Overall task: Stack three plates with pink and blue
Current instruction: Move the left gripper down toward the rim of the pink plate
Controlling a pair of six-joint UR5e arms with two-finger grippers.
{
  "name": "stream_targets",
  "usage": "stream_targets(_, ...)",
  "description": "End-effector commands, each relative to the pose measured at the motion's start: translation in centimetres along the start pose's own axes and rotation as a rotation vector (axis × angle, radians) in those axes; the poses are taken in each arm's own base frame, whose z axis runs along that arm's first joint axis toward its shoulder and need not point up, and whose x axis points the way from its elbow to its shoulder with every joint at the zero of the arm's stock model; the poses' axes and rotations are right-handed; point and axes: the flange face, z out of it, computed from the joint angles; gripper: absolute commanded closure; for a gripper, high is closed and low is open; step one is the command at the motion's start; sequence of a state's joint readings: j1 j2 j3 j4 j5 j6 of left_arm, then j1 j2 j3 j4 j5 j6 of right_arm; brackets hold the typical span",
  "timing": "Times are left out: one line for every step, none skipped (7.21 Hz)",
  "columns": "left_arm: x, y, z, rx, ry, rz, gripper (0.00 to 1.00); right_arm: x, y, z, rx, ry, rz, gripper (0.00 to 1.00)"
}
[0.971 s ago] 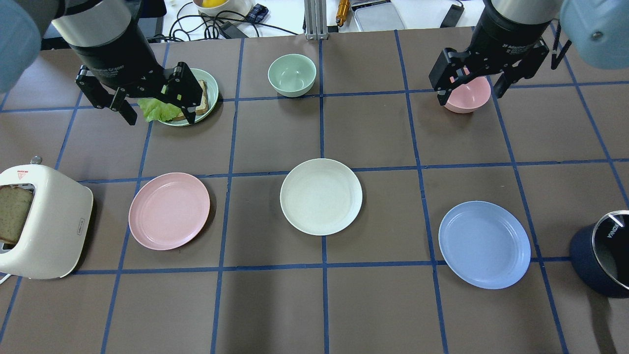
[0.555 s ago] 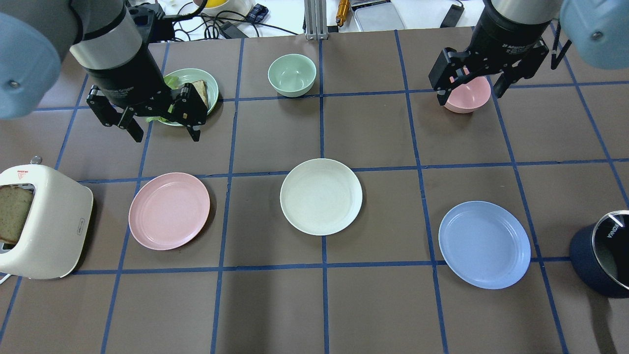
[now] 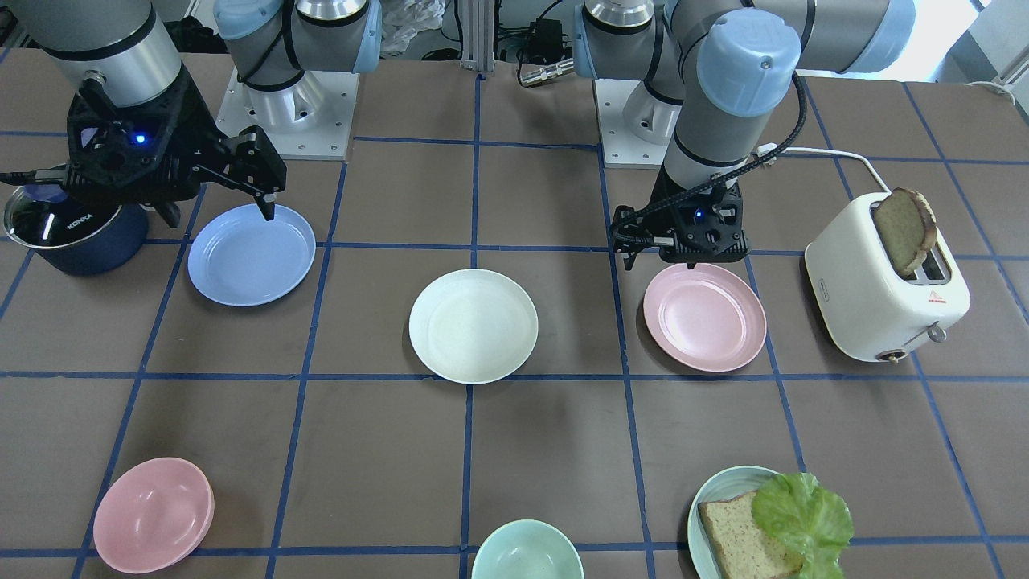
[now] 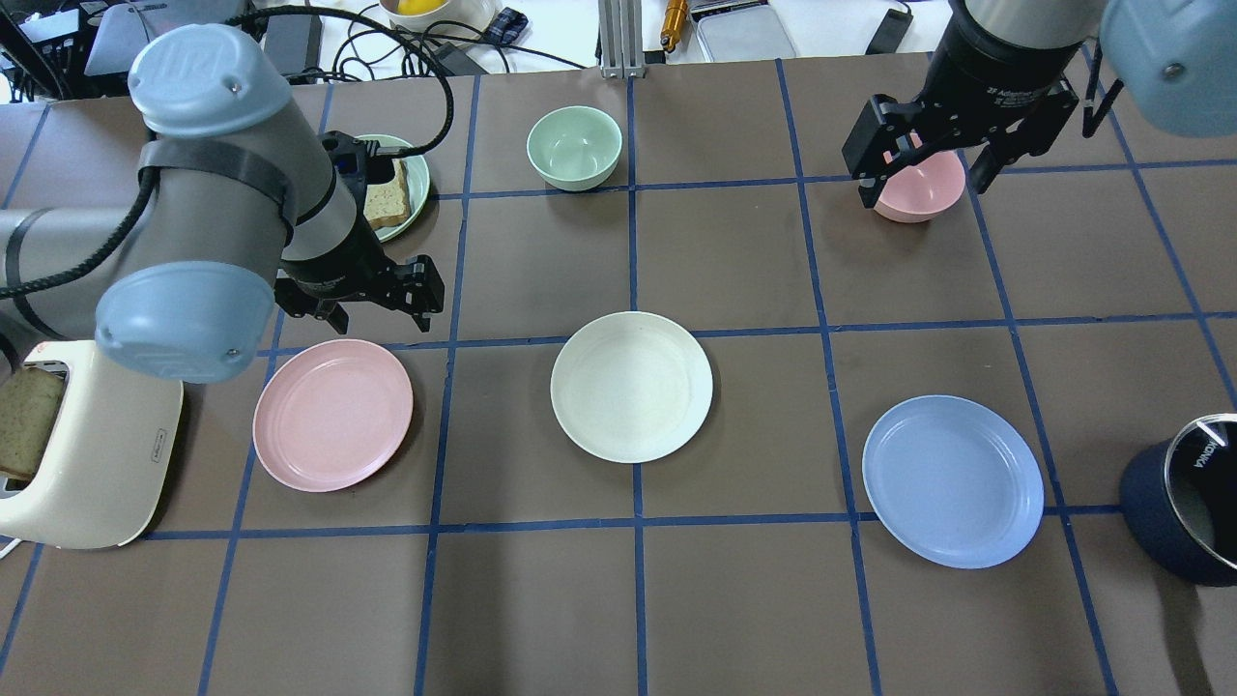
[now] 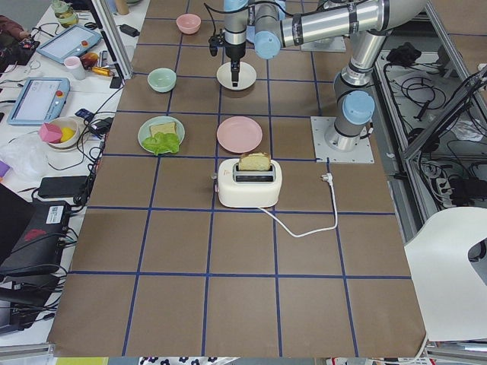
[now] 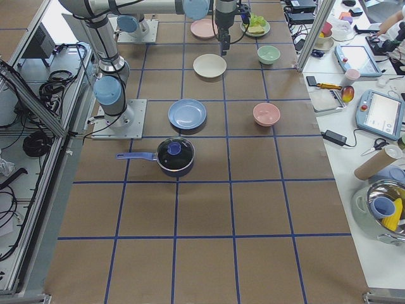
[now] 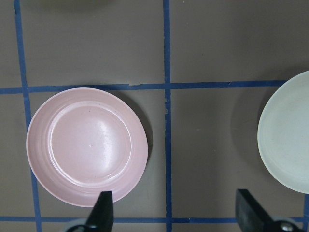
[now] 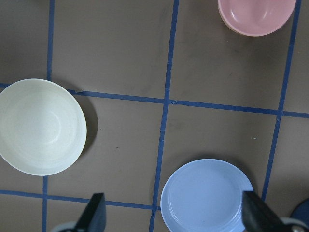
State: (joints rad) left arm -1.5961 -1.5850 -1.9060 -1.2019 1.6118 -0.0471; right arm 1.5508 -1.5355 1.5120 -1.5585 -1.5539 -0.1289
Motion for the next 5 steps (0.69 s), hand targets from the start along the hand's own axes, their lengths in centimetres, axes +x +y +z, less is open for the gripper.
stream_targets(0.0, 0.5, 4.4, 0.040, 0.002, -0.062, 0.22, 0.0, 0.0, 0.0, 0.000, 0.000, 0.000, 0.00)
stream_targets(-0.1, 0.6, 5.8, 0.045, -0.003, -0.072, 0.24, 0.0, 0.0, 0.0, 0.000, 0.000, 0.000, 0.00)
stream_targets(-0.5, 0.6, 7.2, 0.044, -0.043, -0.079, 0.25, 0.0, 0.0, 0.0, 0.000, 0.000, 0.002, 0.00)
stream_targets(-0.7, 0.6, 8.2, 0.026, -0.063, -0.116, 0.25, 0.0, 0.0, -0.1, 0.001, -0.001, 0.002, 0.00)
stream_targets(-0.7, 0.4, 8.9, 0.013, -0.064, -0.126, 0.25, 0.0, 0.0, 0.0, 0.000, -0.002, 0.002, 0.00)
